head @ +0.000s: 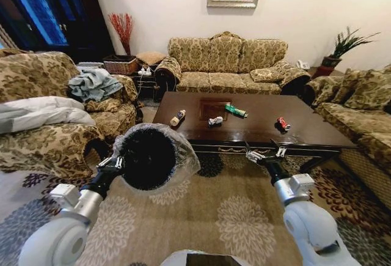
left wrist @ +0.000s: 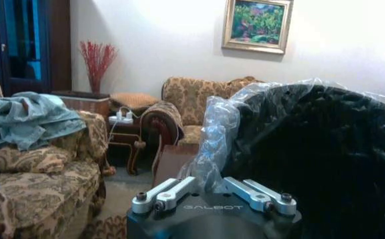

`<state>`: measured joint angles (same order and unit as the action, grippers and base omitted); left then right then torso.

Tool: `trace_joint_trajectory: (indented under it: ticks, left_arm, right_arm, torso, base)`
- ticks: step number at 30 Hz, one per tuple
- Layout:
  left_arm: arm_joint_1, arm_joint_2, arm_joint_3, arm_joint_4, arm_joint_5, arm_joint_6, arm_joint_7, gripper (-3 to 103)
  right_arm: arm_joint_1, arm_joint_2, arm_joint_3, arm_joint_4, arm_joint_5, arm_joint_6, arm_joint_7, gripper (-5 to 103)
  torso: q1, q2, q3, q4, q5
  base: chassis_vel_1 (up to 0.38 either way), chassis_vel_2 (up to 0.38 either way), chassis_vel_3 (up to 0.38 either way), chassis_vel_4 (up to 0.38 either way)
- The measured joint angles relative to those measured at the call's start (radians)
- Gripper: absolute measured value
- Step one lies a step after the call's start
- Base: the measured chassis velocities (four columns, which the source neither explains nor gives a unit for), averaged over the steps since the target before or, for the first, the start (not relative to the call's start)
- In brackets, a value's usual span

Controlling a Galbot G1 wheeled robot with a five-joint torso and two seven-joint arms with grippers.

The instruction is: Move to the front of the table and place the trash on the table into the trash bin.

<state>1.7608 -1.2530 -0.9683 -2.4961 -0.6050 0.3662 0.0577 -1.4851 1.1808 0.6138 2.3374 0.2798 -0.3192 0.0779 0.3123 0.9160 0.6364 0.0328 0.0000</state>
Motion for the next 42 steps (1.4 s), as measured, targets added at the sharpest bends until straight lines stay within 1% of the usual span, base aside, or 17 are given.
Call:
trace_joint_trajectory:
  ticks: [16, 19, 22, 28, 35, 42]
  left_arm:
    - [-0.009, -0.001, 0.001, 0.001, 0.000, 0.016, -0.004, 2]
    - [-0.006, 0.000, 0.001, -0.003, 0.000, 0.023, -0.006, 2]
    - [-0.003, -0.001, 0.002, -0.003, 0.000, 0.024, -0.006, 2]
    - [-0.003, -0.002, 0.003, -0.003, 0.000, 0.024, -0.006, 2]
    - [-0.001, 0.006, 0.001, -0.003, -0.001, 0.022, -0.002, 2]
    - [-0.008, 0.008, 0.001, -0.003, -0.004, 0.022, 0.002, 2]
  right_arm:
    - [0.044, -0.012, -0.009, -0.068, 0.013, 0.000, 0.006, 100]
    - [0.044, -0.014, -0.008, -0.070, 0.044, -0.003, 0.006, 100]
    - [0.043, -0.018, -0.007, -0.071, 0.055, -0.005, 0.004, 100]
    - [0.048, -0.027, -0.010, -0.079, 0.049, -0.005, -0.004, 100]
    - [0.064, -0.024, -0.023, -0.084, 0.048, -0.017, -0.005, 100]
    - [0.087, -0.020, -0.032, -0.093, 0.047, -0.031, -0.005, 100]
  torso:
    - [-0.001, 0.000, -0.001, 0.0001, 0.0001]
    - [-0.001, -0.001, -0.001, 0.0000, 0.0000]
    - [0.000, -0.001, -0.001, 0.0000, 0.0000]
    - [0.000, -0.001, -0.001, 0.0000, 0.0001]
    - [-0.001, -0.001, -0.001, 0.0000, 0.0001]
    - [-0.001, -0.001, -0.001, 0.0001, 0.0002]
  base:
    - [-0.092, 0.090, 0.086, -0.088]
    - [-0.083, 0.091, 0.076, -0.073]
    - [-0.093, 0.096, 0.092, -0.089]
    - [-0.087, 0.094, 0.090, -0.085]
    - [-0.007, 0.072, 0.008, -0.091]
    - [0.051, 0.188, -0.047, -0.188]
